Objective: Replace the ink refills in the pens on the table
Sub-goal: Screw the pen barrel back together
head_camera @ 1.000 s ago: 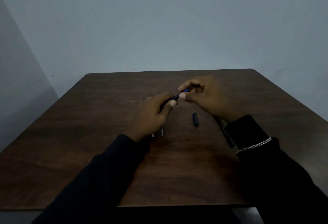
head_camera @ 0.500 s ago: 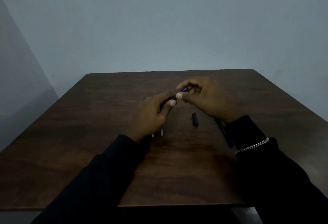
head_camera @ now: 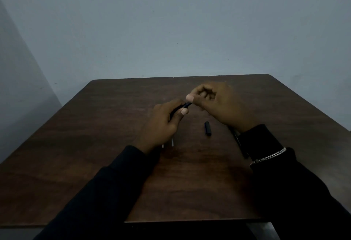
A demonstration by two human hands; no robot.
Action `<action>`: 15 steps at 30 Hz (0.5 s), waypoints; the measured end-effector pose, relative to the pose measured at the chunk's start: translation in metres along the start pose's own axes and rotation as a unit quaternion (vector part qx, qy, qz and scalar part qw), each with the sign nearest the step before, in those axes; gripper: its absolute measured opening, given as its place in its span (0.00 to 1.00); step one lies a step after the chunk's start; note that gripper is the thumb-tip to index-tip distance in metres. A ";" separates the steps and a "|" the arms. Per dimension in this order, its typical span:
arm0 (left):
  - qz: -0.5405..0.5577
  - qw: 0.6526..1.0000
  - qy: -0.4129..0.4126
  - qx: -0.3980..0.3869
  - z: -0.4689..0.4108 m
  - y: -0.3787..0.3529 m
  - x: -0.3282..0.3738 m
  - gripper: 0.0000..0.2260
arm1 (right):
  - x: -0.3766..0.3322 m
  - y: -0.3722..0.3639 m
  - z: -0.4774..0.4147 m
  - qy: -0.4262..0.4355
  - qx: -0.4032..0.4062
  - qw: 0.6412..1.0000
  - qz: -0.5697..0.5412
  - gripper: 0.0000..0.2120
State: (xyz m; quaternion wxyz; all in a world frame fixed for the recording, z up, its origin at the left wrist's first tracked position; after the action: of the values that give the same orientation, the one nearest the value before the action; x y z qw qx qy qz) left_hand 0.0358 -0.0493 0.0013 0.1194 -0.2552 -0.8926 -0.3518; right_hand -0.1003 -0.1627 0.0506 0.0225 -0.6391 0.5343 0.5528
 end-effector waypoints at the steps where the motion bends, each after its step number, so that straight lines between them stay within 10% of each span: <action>1: -0.002 1.000 -0.001 0.004 0.000 0.001 -0.001 0.11 | 0.001 0.001 -0.001 -0.004 -0.008 1.000 -0.012 0.09; 6: -0.018 1.000 0.000 -0.015 0.000 -0.002 -0.005 0.13 | 0.003 0.000 -0.001 0.000 -0.022 0.999 0.040 0.03; 15: -0.009 1.000 -0.009 -0.009 0.001 0.000 0.000 0.11 | -0.001 -0.004 0.002 0.046 -0.005 0.996 0.082 0.23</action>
State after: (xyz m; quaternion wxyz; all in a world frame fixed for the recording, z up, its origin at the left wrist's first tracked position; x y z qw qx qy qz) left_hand 0.0357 -0.0487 0.0010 0.1063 -0.2517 -0.8927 -0.3584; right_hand -0.0989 -0.1589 0.0488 -0.0510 -0.6178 0.5829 0.5253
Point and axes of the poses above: each hand's wrist, its own z-axis away from the middle knuckle, its own y-axis out of the back of the hand, x = y × z, the point moved 4 cm from there along -z, towards the middle knuckle, and after that the axes turned 12 degrees about -y, right-handed, at the moved point
